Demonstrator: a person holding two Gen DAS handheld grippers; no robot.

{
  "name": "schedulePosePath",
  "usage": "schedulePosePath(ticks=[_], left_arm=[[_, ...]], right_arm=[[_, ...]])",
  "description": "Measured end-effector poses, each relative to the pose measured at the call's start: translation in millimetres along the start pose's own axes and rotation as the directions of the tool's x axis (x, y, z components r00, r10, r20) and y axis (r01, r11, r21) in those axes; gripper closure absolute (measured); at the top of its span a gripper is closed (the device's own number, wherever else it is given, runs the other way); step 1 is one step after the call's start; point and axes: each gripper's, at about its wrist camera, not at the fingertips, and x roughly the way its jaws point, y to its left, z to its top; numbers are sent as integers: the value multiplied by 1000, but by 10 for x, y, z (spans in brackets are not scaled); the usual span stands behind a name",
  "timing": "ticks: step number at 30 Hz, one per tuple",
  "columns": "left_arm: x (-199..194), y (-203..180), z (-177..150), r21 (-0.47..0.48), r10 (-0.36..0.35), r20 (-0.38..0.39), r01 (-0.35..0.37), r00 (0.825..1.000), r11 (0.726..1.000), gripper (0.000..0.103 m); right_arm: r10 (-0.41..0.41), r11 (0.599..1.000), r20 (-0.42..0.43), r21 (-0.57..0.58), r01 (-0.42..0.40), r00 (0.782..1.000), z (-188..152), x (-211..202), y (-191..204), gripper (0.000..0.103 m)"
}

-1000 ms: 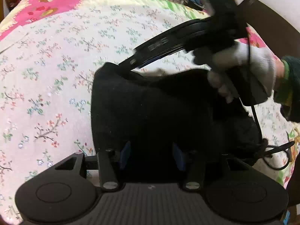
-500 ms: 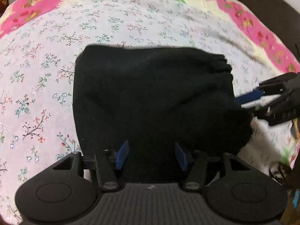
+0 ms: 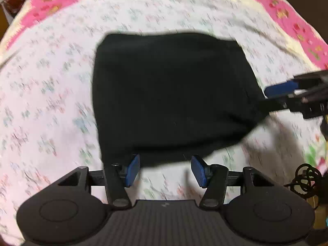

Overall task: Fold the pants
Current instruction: 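Pat and square the folded pants with both grippers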

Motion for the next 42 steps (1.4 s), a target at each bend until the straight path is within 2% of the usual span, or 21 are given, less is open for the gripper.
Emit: schedulePosePath(ticks=[3,5,8,10,12,13,14,16,19,22,25,26,27,28,29,32,35,37,38,40,42], left_arm=[[143,-67,-25,44,-33,9,32,999,999,39],[313,-109,8,85,-45,2,45,999,995,39],[401,-266,68,125,-23,15,21,1000,992,36],[424,-388,68,159,16,43,-23,999,987,36],[450,-460,101,148,34,76,-45,996,988,35],[430,-476,121,131,12,86,-24,996,991,35],[372,-505,149,123,-42,101,30,994,992,35],[318,-576,150,163,-106,117,86,987,983,35],[287,-525,115,155,-109,90,94,990,983,35],[277,-406,117,105,-106,66,99,992,990,35],[326,-423,145,122,-104,50,98,993,988,34],[324,-449,158,134,-101,45,94,994,986,34],[347,-479,162,148,-98,40,91,994,985,34],[367,-471,124,158,-96,38,89,995,983,34],[367,-491,129,163,-97,33,90,995,982,34],[307,-498,109,175,-107,22,101,994,979,34],[152,-454,81,182,-103,18,98,994,978,34],[51,-407,105,174,-110,26,104,994,979,34],[-8,-375,115,168,-114,32,107,993,980,34],[-116,-314,171,161,-118,54,108,992,981,34],[-231,-264,246,155,-126,80,112,989,981,34]], right_arm=[[-10,999,-8,34,10,1000,-64,91,36,53],[-45,999,-2,21,45,999,-84,123,111,53],[-84,996,14,37,84,996,-116,101,183,53],[-119,992,-1,33,119,993,-118,110,187,54],[-201,979,-36,7,202,979,-122,166,192,54],[-230,973,-46,12,231,972,-138,199,157,54],[-238,969,-67,44,241,969,-155,213,97,54],[-209,968,-75,124,217,975,-220,148,34,53],[-142,982,-90,110,152,986,-308,110,102,53],[-134,986,-99,83,142,986,-319,233,96,53],[-113,984,-83,129,123,990,-298,371,-15,52],[-105,982,-79,148,115,991,-309,429,-43,54],[-107,979,-80,162,119,991,-316,475,-79,60],[-119,975,-89,179,134,989,-313,499,-126,81],[-134,967,-91,208,151,987,-314,485,-180,95],[-107,934,-84,332,129,991,-309,418,-434,95],[-138,940,-93,302,160,986,-284,350,-381,96],[-198,929,-99,300,219,975,-283,284,-375,100],[-223,917,-104,316,245,969,-300,214,-407,96],[-227,903,-89,354,244,970,-336,21,-415,92],[-223,907,-54,353,228,973,-304,-177,-305,90]])
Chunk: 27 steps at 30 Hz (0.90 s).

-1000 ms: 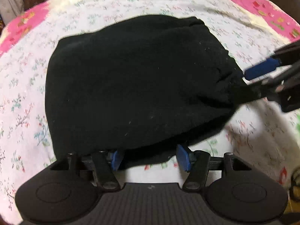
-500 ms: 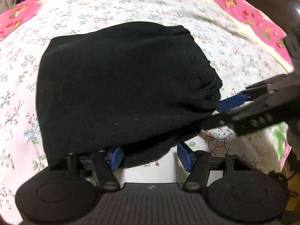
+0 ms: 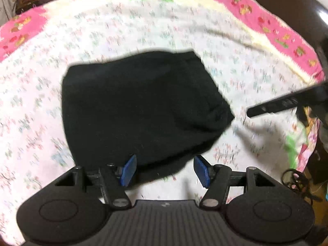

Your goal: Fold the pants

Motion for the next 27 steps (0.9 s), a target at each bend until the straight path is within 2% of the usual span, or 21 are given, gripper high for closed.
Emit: schedulePosePath(ticks=[3,5,6,9,10,13,14,18,20,24,27], left_arm=[[-211,48,195,-2,11,53,-11,999,1000,33],[-392,51,343,11,34,105,-35,994,999,31],[-498,51,415,21,45,132,-48,990,999,30],[-775,33,569,48,106,196,-117,975,992,21],[-868,33,593,53,115,223,-130,968,990,18],[-1046,66,601,35,122,269,-137,955,990,4],[-1048,62,583,34,123,278,-138,953,990,3],[-977,-67,475,57,179,246,-198,953,979,3],[-980,-116,429,38,199,246,-214,949,976,3],[-1011,-106,426,-48,176,219,-170,960,984,3],[-1005,-117,437,-73,193,219,-181,957,981,3]], right_arm=[[25,999,80,-29,-22,997,12,-358,284,84],[22,998,150,-60,-13,988,27,-572,502,70],[23,997,181,-75,-9,983,51,-661,584,69],[54,995,254,-90,-32,966,105,-880,799,66],[60,995,274,-88,-37,960,108,-942,855,62],[54,995,322,-92,-26,945,63,-1045,1029,50],[58,996,333,-89,-30,941,53,-1050,1071,50],[80,996,303,-66,-63,950,19,-999,1124,49],[95,995,280,-68,-79,955,0,-987,1126,48],[113,993,247,-43,-106,962,-7,-1023,1067,47],[111,993,255,-57,-100,961,-15,-1105,1075,41]])
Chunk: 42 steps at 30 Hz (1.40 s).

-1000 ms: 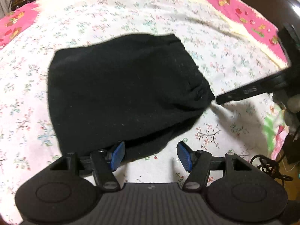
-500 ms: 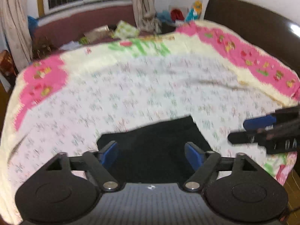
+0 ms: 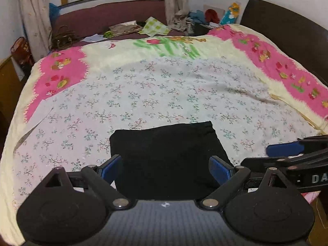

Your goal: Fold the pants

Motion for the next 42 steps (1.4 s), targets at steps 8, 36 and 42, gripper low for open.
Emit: schedulePosePath(ticks=[8,36,42], left_arm=[[40,-17,-34,-4,7,-20,-7,1000,1000,3],[926,735,-179,-34,-2,-140,-3,990,999,3],[1596,1046,-409,-93,-73,-224,53,972,994,4]], right_arm=[[-39,999,-5,-6,39,999,-11,10,81,36],[18,995,-79,95,-11,997,184,738,-757,27],[98,976,-173,208,-61,980,88,1548,-1433,28]])
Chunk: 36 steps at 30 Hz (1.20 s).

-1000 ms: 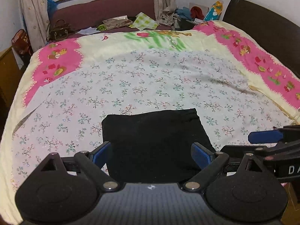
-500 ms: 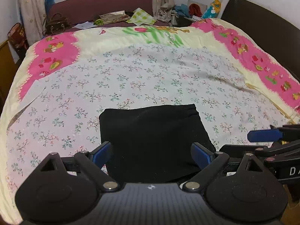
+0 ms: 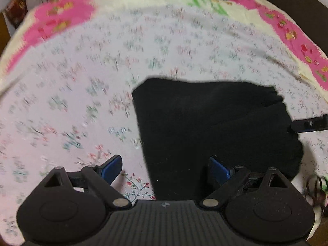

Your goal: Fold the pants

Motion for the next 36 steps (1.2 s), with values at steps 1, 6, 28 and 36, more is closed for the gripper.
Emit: schedulePosePath(ticks=[1,6,28,36], left_arm=[[74,9,2,4,-18,-13,18,1000,1000,4],[351,-20,96,53,-104,-71,108,992,993,3],[190,-167,389,-75,-225,-29,222,974,972,37],[-44,-175,667,-39,-255,79,258,964,965,41]], right_arm=[[39,999,-5,27,-39,999,4,71,-56,28],[108,994,-71,44,-105,992,34,417,-123,27],[226,974,-120,0,-227,967,303,398,507,72],[269,959,-77,-71,-274,960,534,310,725,74]])
